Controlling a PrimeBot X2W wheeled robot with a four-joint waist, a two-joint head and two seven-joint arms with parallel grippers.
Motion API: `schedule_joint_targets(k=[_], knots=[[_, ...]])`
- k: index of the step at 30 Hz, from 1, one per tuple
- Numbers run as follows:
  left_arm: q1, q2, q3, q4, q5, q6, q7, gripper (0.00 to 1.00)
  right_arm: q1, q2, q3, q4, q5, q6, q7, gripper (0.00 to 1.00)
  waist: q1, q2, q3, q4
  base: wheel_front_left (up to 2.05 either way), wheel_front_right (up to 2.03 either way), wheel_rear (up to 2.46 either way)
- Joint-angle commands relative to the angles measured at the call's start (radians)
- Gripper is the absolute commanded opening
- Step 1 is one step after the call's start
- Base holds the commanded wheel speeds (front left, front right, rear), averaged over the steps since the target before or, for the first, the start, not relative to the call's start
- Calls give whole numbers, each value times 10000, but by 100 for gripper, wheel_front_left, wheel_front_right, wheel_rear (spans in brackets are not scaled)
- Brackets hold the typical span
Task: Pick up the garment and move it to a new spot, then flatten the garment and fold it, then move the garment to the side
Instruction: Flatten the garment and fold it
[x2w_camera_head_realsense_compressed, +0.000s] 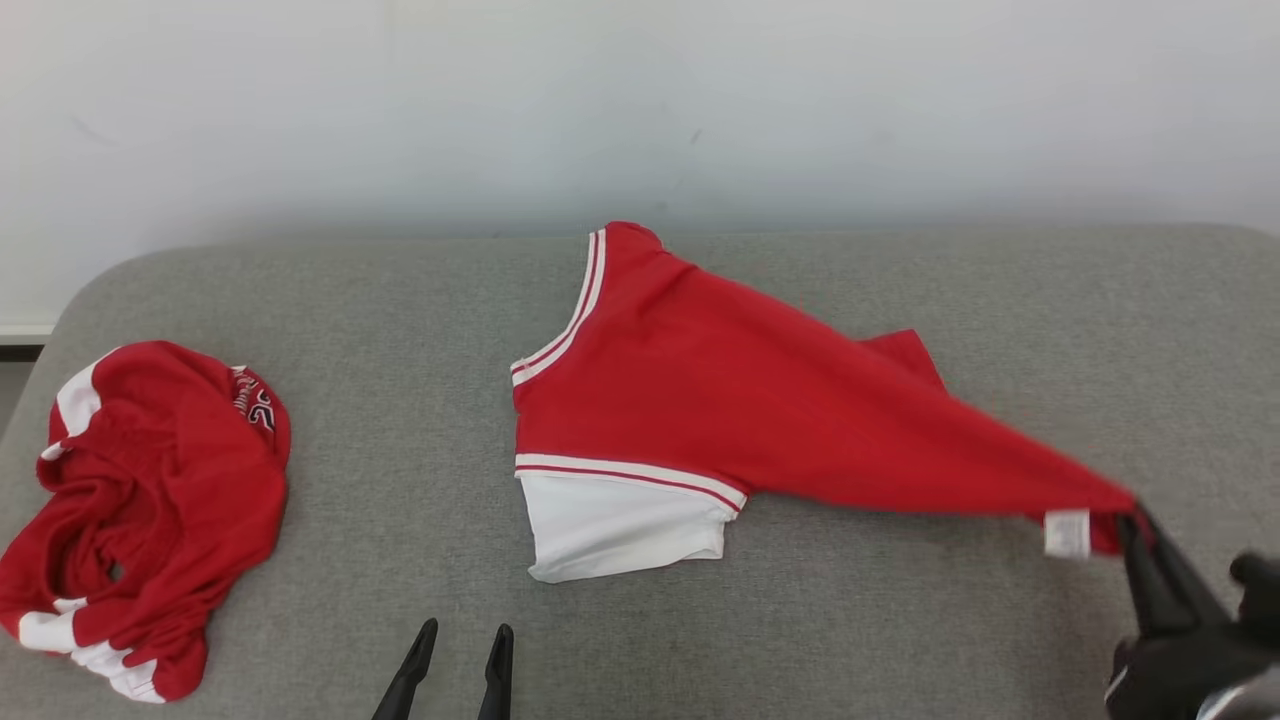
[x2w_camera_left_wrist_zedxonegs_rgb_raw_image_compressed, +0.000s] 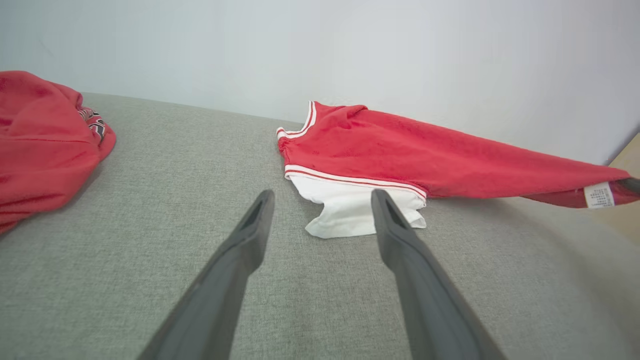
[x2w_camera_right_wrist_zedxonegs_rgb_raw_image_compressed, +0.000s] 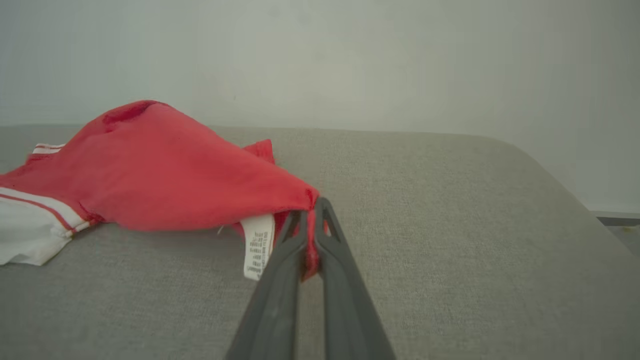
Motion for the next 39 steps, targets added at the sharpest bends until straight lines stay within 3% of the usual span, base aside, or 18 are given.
schedule_joint_targets(k=[1,4,13,17,18,19,22,27,31,35,39], knots=[[187,10,0,20,-35,-21,-49,100,260,21,102,0,76,5,26,0,1,0,13,-120,0,0,0],[124,10,-55,83,-15,-87,-50,100,720,20,558,309,409,5,-180,0,1,0,-15,-247,0,0,0],[182,10,-11,245,122,-239,-50,100,819,-306,4119,265,1914,5,-996,0,1,0,-303,-542,0,0,0],[227,10,-63,264,130,-228,-50,100,717,-384,4930,742,2316,5,-861,0,1,0,-382,-585,0,0,0],[248,10,-84,268,125,-226,-50,100,685,-419,5023,868,2390,5,-795,39,1,0,-403,-585,0,0,0],[262,10,-113,274,120,-229,-50,100,631,-485,5077,933,2474,5,-799,100,1,0,-423,-573,0,0,0],[291,10,-190,301,140,-241,-50,100,542,-688,4844,700,2971,5,-994,100,1,0,-451,-490,0,0,0],[217,10,-261,202,159,-238,-50,100,305,-1244,3624,28,3853,5,-1166,100,1,0,-284,-305,0,0,0],[47,12,-316,169,199,-267,-50,100,-303,-1635,2975,220,3773,5,-1206,100,1,0,-42,-167,0,0,0],[-210,10,-414,164,245,-326,-50,100,-1610,-1157,2659,1119,4102,5,-1048,100,1,0,447,90,0,0,0],[-568,10,-568,200,274,-416,-50,100,-3050,-741,3025,2515,4572,5,-525,100,1,0,983,459,0,0,0]])
